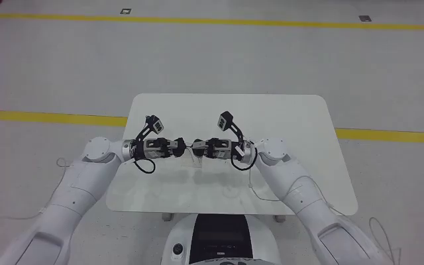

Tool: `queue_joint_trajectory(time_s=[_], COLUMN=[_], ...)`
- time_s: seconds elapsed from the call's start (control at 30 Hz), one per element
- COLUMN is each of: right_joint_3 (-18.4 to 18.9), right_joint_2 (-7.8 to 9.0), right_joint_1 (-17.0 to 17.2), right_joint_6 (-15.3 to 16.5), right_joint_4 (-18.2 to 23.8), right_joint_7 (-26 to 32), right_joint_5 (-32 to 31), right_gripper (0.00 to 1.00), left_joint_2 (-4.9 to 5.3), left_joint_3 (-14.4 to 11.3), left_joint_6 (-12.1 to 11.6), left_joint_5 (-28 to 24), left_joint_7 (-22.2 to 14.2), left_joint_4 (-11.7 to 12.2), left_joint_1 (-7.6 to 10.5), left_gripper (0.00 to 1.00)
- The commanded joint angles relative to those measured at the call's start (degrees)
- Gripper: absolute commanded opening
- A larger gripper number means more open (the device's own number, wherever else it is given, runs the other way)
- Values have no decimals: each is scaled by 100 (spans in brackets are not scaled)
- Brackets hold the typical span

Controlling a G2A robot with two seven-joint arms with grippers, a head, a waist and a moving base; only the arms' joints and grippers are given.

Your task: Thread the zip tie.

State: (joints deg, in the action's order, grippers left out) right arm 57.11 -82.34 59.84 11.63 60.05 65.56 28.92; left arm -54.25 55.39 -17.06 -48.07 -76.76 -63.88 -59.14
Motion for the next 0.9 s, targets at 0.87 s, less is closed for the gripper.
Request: queue_joint_trajectory(time_s=[0.87], right_joint_3=[-167], right_joint_2=[13], right_joint_1=[-128], right_joint_6=[2], right_joint_4=[-238], right_joint_7=[-47], right_joint_5=[128], right_gripper=[11], left_joint_2=[-46], left_joint_3=[47], left_joint_6=[14], left_joint_5=[46], left_joint_7=[-28], left_joint_4=[32], left_joint_1=[-11], left_gripper=[0])
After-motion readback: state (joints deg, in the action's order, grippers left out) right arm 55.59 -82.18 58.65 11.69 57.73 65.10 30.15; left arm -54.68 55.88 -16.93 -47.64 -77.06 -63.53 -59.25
